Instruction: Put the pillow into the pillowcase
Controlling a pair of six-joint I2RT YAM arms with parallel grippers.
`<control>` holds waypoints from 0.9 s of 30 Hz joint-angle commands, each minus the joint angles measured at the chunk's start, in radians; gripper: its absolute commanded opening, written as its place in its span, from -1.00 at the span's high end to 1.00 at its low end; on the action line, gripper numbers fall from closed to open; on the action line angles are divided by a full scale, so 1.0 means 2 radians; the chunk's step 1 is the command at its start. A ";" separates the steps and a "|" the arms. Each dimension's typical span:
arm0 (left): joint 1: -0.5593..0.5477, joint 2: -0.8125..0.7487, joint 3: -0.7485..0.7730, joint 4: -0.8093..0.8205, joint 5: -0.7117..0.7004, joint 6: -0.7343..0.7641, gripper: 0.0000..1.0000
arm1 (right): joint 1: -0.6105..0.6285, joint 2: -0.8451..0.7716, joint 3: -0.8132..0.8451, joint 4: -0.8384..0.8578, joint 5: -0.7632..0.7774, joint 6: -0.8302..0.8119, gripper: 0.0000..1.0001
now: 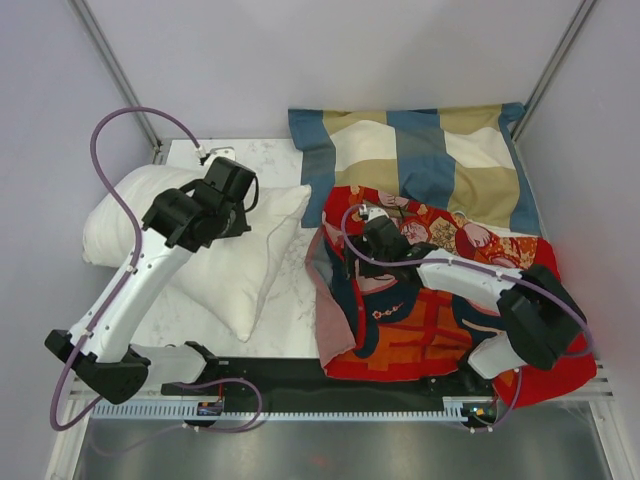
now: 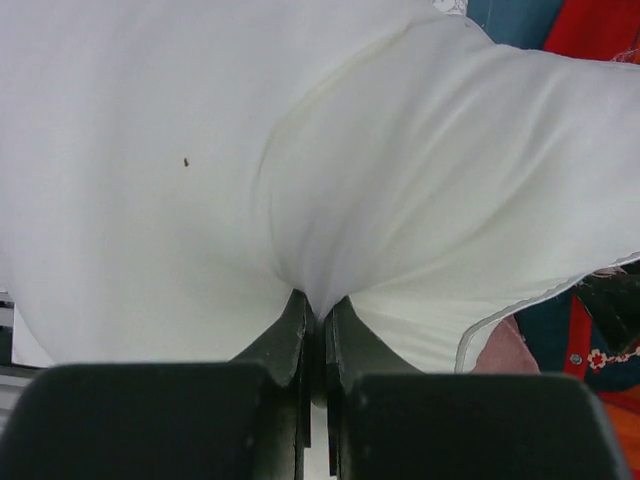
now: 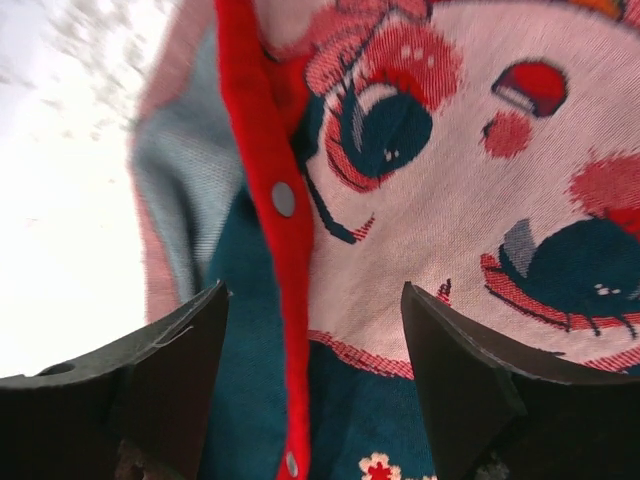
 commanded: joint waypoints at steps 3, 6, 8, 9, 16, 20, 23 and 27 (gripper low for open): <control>0.010 -0.007 -0.005 -0.016 -0.013 0.048 0.95 | 0.027 0.046 0.032 0.039 0.044 0.001 -0.43; 0.010 -0.008 -0.011 -0.009 -0.006 0.051 0.95 | 0.041 0.069 0.045 0.029 0.067 0.004 0.15; 0.010 -0.009 -0.012 0.001 0.005 0.055 0.95 | 0.045 0.062 0.045 0.030 0.074 0.007 0.62; 0.010 -0.010 -0.013 0.005 0.012 0.057 0.95 | 0.047 0.056 0.042 0.030 0.077 0.009 0.72; -0.004 0.003 -0.038 0.054 0.083 0.053 0.95 | 0.072 -0.045 0.040 0.011 0.084 0.030 1.00; -0.037 0.028 -0.036 0.070 0.086 0.052 0.95 | 0.073 -0.096 0.035 -0.015 0.145 0.050 1.00; -0.068 0.048 -0.030 0.073 0.088 0.054 0.95 | 0.073 -0.113 0.048 -0.050 0.194 0.060 1.00; -0.108 0.081 -0.018 0.071 0.098 0.062 0.95 | 0.073 -0.115 0.061 -0.075 0.210 0.062 1.00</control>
